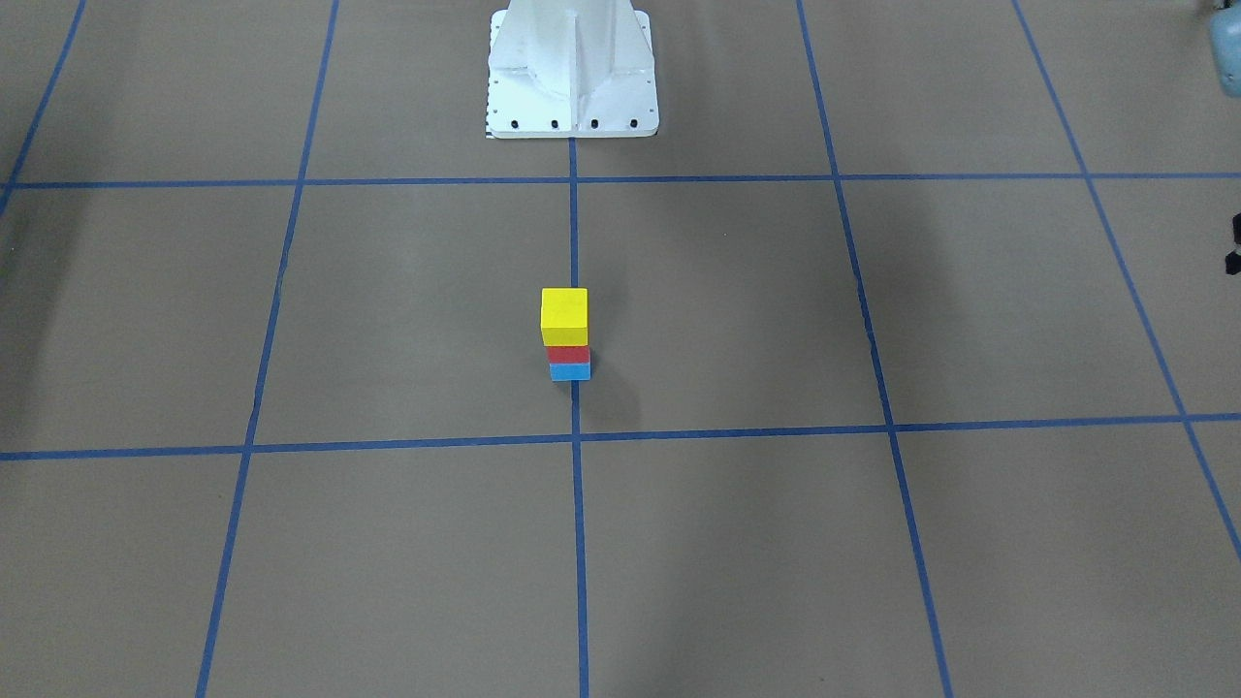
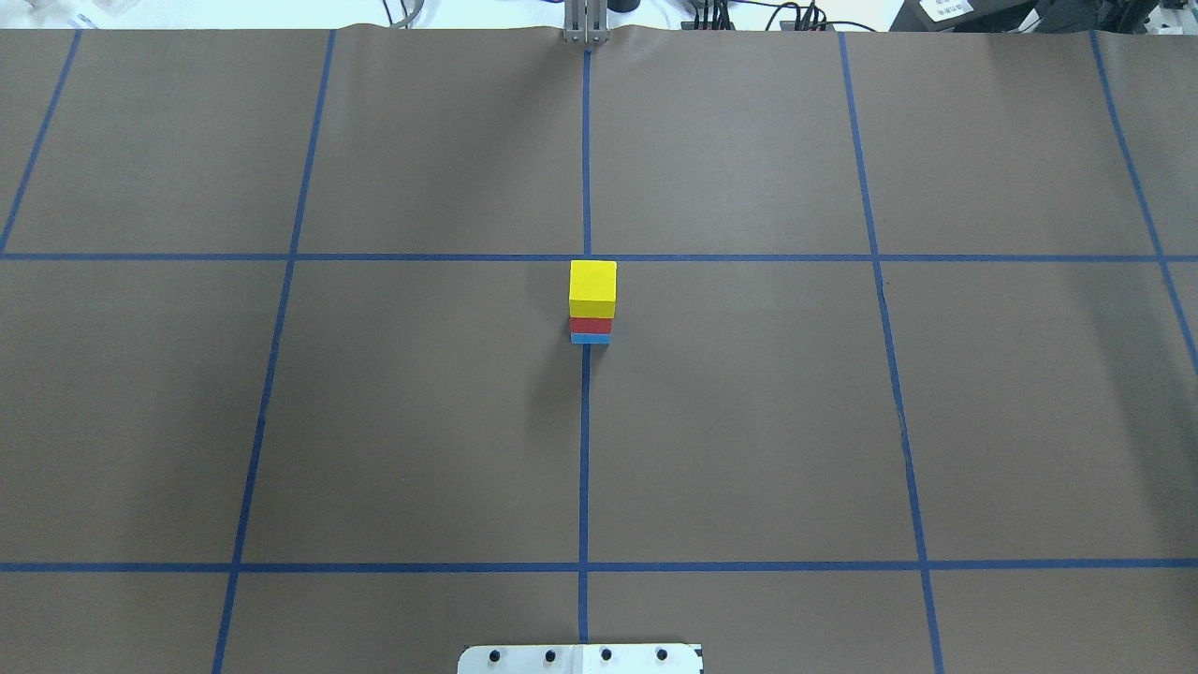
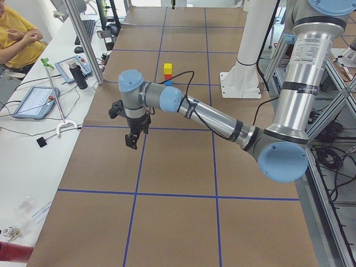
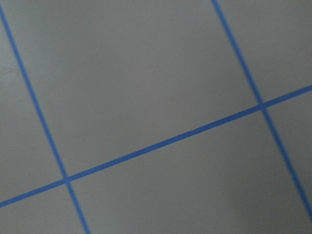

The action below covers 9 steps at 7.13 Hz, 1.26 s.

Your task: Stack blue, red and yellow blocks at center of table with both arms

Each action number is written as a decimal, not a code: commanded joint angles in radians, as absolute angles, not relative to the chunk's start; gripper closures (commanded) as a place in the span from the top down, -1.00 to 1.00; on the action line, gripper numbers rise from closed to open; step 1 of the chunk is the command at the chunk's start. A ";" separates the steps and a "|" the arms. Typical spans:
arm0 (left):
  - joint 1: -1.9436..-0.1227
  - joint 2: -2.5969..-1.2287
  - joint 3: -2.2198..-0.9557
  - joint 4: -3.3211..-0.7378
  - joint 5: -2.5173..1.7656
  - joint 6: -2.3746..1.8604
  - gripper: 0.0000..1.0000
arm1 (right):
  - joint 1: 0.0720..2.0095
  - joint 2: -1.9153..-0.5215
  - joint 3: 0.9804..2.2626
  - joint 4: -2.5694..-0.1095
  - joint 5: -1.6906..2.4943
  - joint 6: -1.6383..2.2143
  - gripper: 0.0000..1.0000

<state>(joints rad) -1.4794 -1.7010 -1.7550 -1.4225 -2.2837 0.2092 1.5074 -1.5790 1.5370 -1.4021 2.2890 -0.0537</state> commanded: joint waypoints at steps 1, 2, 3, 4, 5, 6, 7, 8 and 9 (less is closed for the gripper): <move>-1.572 -1.545 -1.622 -1.683 -2.318 0.278 1.00 | 1.508 -1.580 1.539 -1.402 2.290 -0.054 0.99; -1.575 -1.539 -1.614 -1.680 -2.318 0.276 1.00 | 1.508 -1.580 1.540 -1.402 2.290 -0.052 1.00; -1.583 -1.510 -1.620 -1.689 -2.322 0.276 1.00 | 1.508 -1.577 1.539 -1.402 2.290 -0.052 1.00; -1.585 -1.505 -1.618 -1.681 -2.319 0.276 1.00 | 1.508 -1.577 1.540 -1.402 2.290 -0.052 0.99; -1.589 -1.503 -1.620 -1.677 -2.319 0.276 1.00 | 1.508 -1.577 1.542 -1.402 2.290 -0.052 0.99; -1.589 -1.497 -1.618 -1.675 -2.316 0.282 1.00 | 1.509 -1.577 1.545 -1.402 2.292 -0.051 1.00; -1.589 -1.493 -1.605 -1.661 -2.318 0.276 1.00 | 1.520 -1.569 1.546 -1.404 2.301 -0.051 1.00; -1.592 -1.493 -1.594 -1.663 -2.319 0.278 1.00 | 1.544 -1.562 1.557 -1.411 2.310 -0.052 1.00; -1.594 -1.496 -1.598 -1.669 -2.319 0.278 1.00 | 1.551 -1.557 1.571 -1.433 2.313 -0.051 1.00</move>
<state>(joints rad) -1.5915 -1.4942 -1.6000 -1.6655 -2.3188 0.2776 1.5368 -1.5639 1.5564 -1.4136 2.3067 -0.0514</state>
